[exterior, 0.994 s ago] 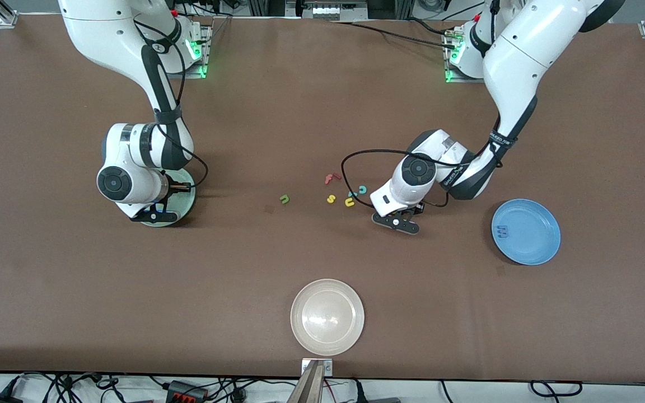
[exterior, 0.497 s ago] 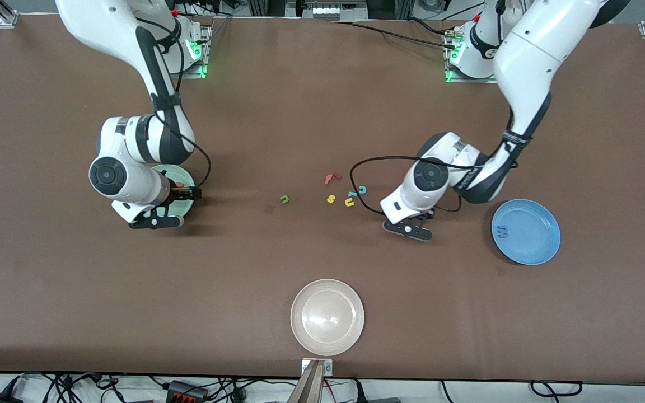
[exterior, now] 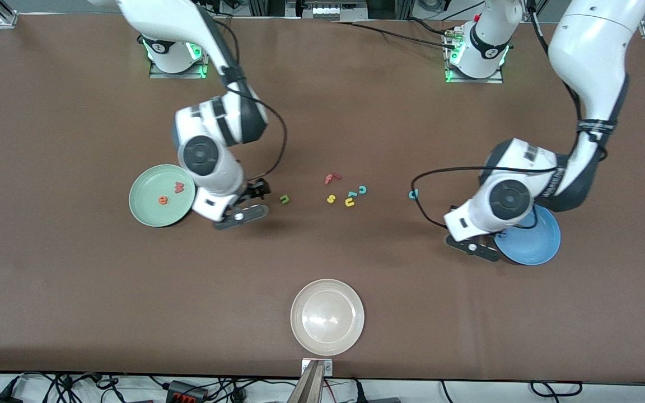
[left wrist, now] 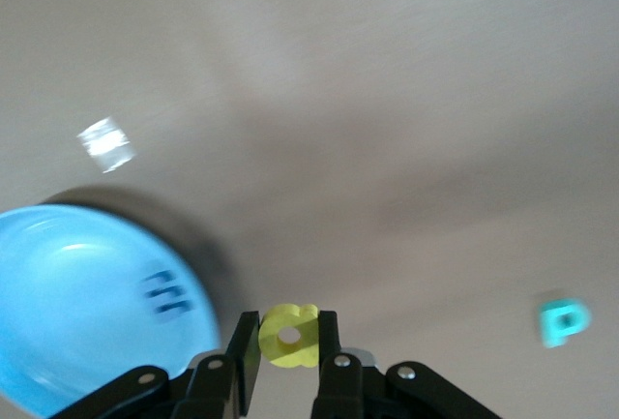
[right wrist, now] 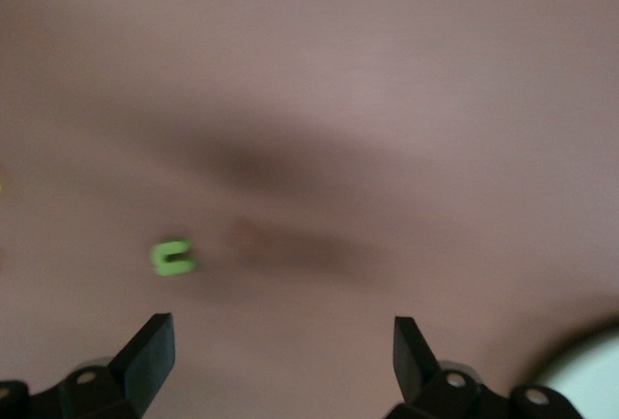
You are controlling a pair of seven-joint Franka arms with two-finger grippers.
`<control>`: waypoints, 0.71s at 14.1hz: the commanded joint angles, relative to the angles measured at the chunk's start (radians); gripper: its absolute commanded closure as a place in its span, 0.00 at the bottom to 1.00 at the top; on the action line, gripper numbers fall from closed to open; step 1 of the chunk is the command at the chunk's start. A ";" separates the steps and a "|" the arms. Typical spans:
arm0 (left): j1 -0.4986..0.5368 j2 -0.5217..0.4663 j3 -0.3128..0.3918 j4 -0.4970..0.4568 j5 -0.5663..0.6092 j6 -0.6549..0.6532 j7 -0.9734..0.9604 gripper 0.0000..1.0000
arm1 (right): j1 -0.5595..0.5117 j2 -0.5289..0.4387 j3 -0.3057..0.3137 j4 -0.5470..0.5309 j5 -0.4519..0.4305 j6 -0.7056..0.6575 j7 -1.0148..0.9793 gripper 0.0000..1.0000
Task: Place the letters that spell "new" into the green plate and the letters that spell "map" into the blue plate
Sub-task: 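Place the yellow a on the blue plate while the right gripper grasps green u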
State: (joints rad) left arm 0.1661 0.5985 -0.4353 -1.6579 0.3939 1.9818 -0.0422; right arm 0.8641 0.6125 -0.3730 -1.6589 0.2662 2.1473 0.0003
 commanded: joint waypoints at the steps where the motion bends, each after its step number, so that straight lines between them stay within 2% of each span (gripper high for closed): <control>1: 0.123 0.001 -0.023 -0.011 0.022 -0.015 0.085 0.94 | 0.054 0.104 -0.006 0.073 0.010 0.040 -0.019 0.00; 3: 0.159 0.001 -0.023 -0.040 0.022 -0.015 0.093 0.94 | 0.079 0.124 -0.004 0.073 0.011 0.071 -0.017 0.00; 5: 0.211 0.003 -0.023 -0.084 0.023 0.009 0.093 0.92 | 0.082 0.141 0.026 0.073 0.013 0.083 -0.014 0.00; 8: 0.286 0.001 -0.023 -0.187 0.023 0.135 0.094 0.91 | 0.082 0.176 0.051 0.073 0.013 0.154 -0.002 0.08; 9: 0.291 0.001 -0.022 -0.197 0.023 0.146 0.094 0.88 | 0.084 0.182 0.051 0.074 0.013 0.155 -0.002 0.11; 10: 0.302 0.001 -0.023 -0.201 0.023 0.146 0.094 0.69 | 0.088 0.187 0.052 0.073 0.013 0.155 -0.002 0.13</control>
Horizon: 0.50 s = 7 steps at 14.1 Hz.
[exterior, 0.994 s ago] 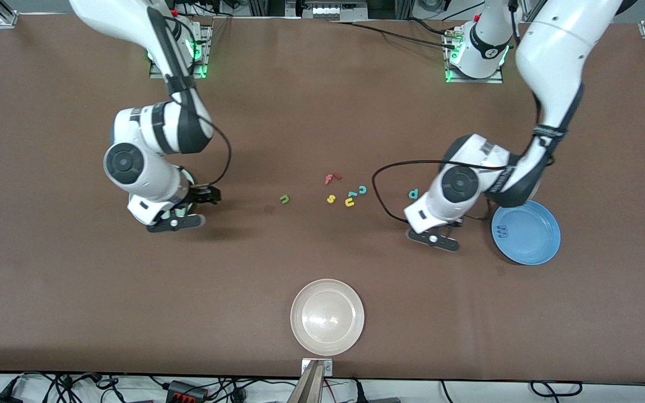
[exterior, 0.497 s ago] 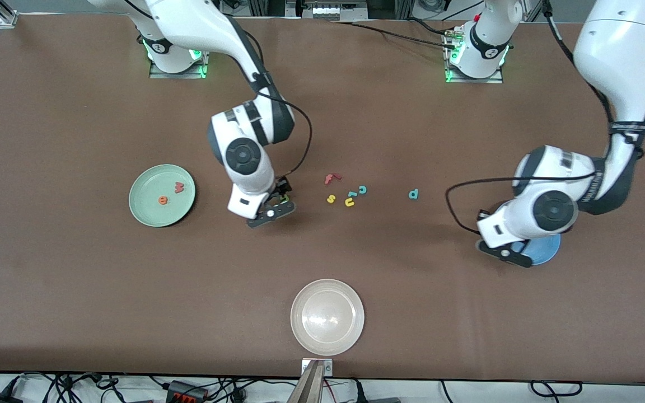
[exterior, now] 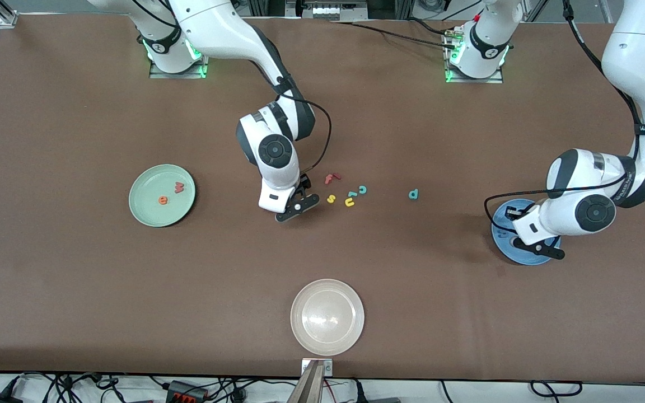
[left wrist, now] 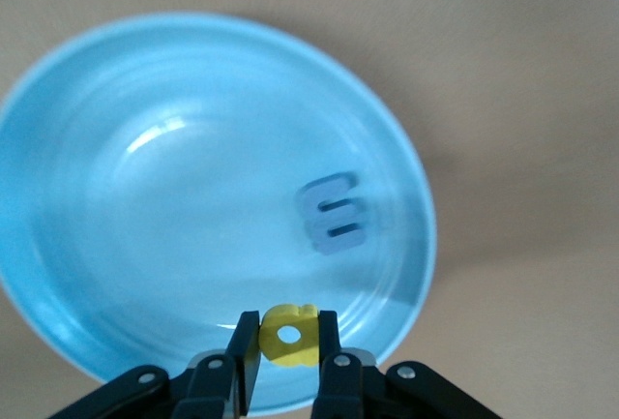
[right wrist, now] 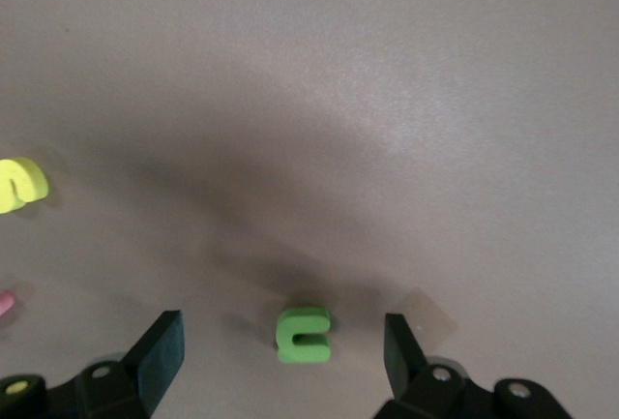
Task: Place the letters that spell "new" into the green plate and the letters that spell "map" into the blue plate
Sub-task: 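Place the yellow a on the blue plate while the right gripper grasps green u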
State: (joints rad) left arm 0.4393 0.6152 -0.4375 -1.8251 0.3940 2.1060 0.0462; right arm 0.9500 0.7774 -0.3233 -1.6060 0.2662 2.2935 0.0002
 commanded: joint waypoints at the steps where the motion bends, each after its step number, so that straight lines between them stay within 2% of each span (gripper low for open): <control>1: 0.033 -0.015 -0.021 -0.034 0.023 0.022 0.006 0.17 | 0.006 0.025 0.003 0.020 0.013 0.009 -0.002 0.13; 2: 0.035 -0.015 -0.023 -0.034 0.023 0.020 0.006 0.00 | 0.006 0.028 0.003 0.020 0.013 0.009 -0.002 0.14; 4: 0.023 -0.044 -0.036 -0.031 0.023 -0.007 -0.002 0.00 | 0.007 0.031 0.003 0.020 0.013 0.009 -0.002 0.17; 7: 0.032 -0.072 -0.188 -0.011 0.010 -0.118 -0.084 0.00 | 0.012 0.037 0.003 0.018 0.015 0.004 0.009 0.23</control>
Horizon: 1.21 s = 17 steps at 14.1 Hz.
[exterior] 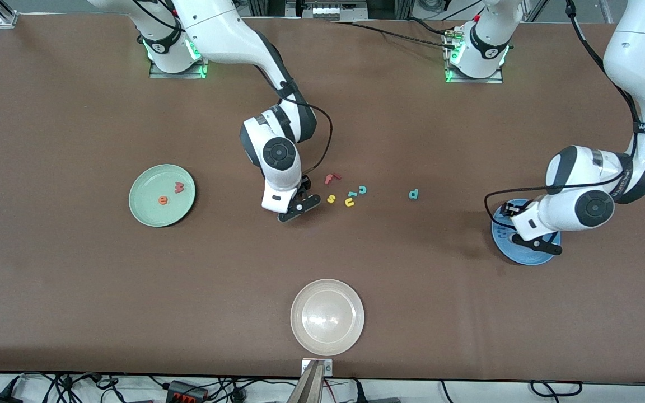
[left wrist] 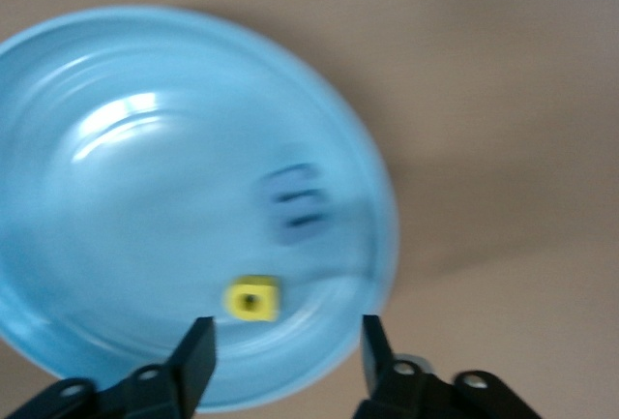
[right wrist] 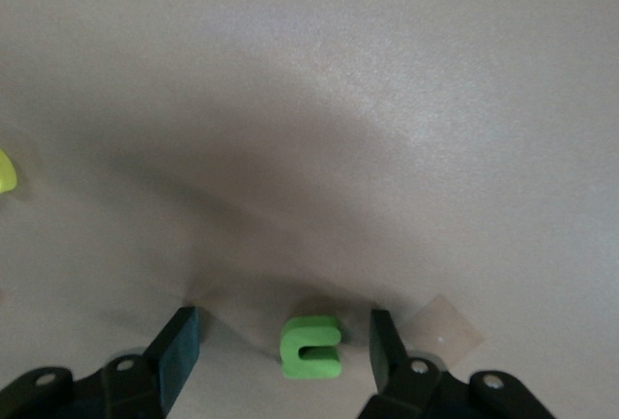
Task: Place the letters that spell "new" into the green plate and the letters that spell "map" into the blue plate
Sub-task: 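Place the yellow a on the blue plate while the right gripper grasps green u, then place the green u on the green plate while the left gripper grasps teal p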
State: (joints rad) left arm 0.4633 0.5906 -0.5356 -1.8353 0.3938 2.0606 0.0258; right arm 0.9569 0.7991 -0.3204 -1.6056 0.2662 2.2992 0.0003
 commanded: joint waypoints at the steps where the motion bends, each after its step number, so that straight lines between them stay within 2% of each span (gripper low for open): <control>1: 0.008 -0.049 -0.146 -0.002 0.010 -0.082 -0.139 0.00 | 0.005 0.014 0.000 0.016 0.014 -0.006 0.010 0.26; 2: 0.003 -0.045 -0.193 -0.008 0.010 -0.082 -0.200 0.00 | 0.005 0.014 0.000 0.015 0.014 -0.006 0.010 0.28; 3: -0.008 -0.037 -0.226 -0.015 0.010 -0.074 -0.284 0.00 | 0.005 0.014 0.000 0.013 0.014 -0.006 0.010 0.38; 4: -0.037 -0.019 -0.244 -0.016 0.010 -0.068 -0.369 0.00 | 0.005 0.015 0.000 0.013 0.014 -0.006 0.010 0.53; 6: -0.096 0.001 -0.242 -0.036 0.011 -0.015 -0.466 0.00 | 0.003 0.014 0.000 0.013 0.013 -0.006 -0.008 0.74; 9: -0.115 0.012 -0.235 -0.145 0.023 0.175 -0.572 0.00 | 0.009 0.008 -0.006 0.013 0.011 -0.006 0.004 0.86; 11: -0.150 0.028 -0.219 -0.174 0.055 0.229 -0.605 0.00 | -0.016 -0.023 -0.011 0.013 0.011 -0.009 -0.005 0.88; 12: -0.175 0.046 -0.196 -0.174 0.118 0.233 -0.650 0.00 | -0.038 -0.047 -0.011 0.012 0.011 -0.030 -0.005 0.88; 15: -0.203 0.093 -0.195 -0.171 0.241 0.259 -0.790 0.00 | -0.134 -0.145 -0.029 0.012 0.011 -0.205 -0.013 0.90; 17: -0.195 0.103 -0.195 -0.171 0.252 0.265 -0.794 0.03 | -0.206 -0.201 -0.061 0.009 0.002 -0.357 -0.013 0.89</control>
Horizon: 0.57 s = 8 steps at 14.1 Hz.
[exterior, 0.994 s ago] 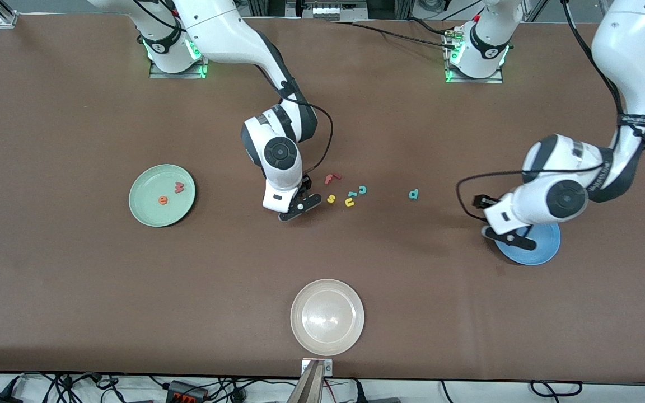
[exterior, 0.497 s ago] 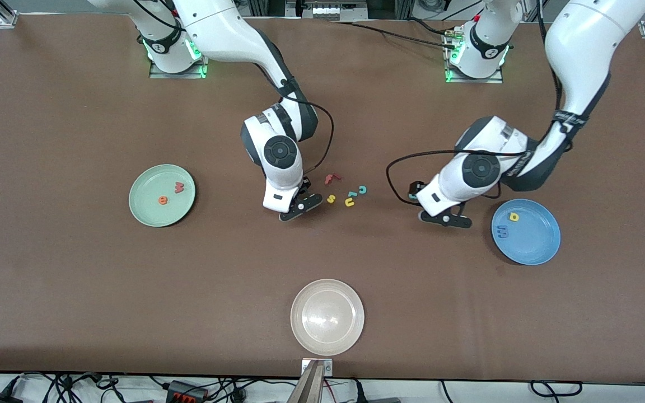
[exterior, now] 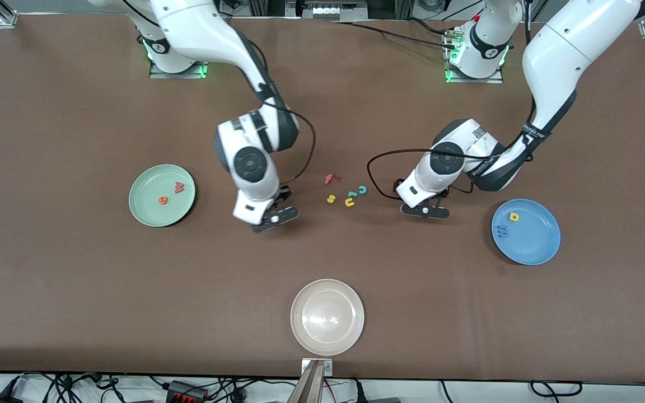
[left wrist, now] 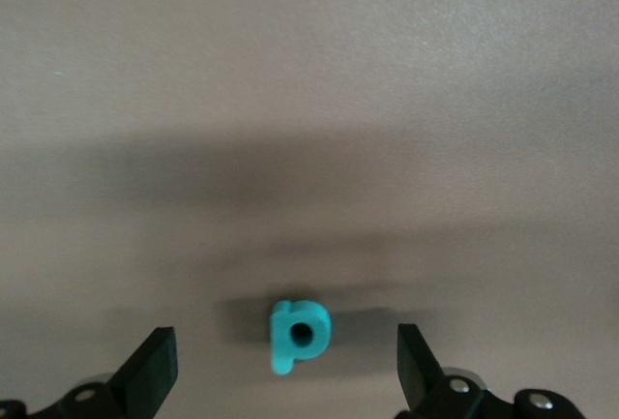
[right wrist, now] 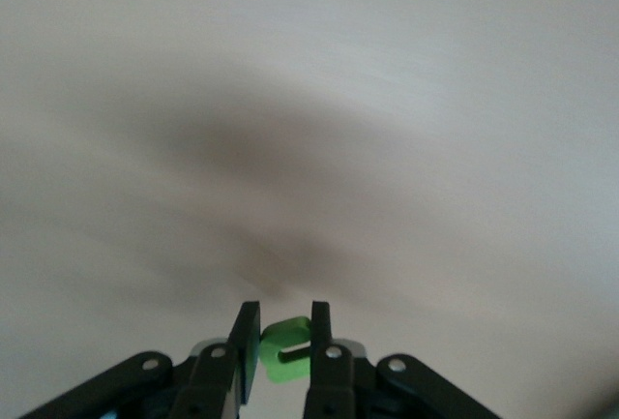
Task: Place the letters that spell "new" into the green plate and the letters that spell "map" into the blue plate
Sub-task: 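Place the green u on the green plate while the left gripper grasps teal p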
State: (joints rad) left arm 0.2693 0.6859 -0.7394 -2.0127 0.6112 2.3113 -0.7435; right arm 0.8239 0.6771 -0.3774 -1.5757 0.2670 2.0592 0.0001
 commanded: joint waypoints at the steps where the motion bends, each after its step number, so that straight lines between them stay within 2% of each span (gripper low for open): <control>1: 0.001 0.007 0.009 0.005 0.035 0.013 -0.022 0.13 | -0.098 -0.100 -0.033 -0.032 0.000 -0.172 -0.014 0.89; 5: 0.005 0.006 0.008 0.000 0.035 0.008 -0.023 0.61 | -0.098 -0.168 -0.138 -0.211 -0.005 -0.200 -0.018 0.89; 8: 0.001 0.009 0.008 0.002 0.035 0.010 -0.023 0.75 | -0.098 -0.178 -0.163 -0.302 -0.003 -0.183 -0.017 0.89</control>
State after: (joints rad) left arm 0.2709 0.6929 -0.7354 -2.0103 0.6180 2.3196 -0.7465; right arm 0.7032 0.5395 -0.5275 -1.7869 0.2662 1.8481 -0.0192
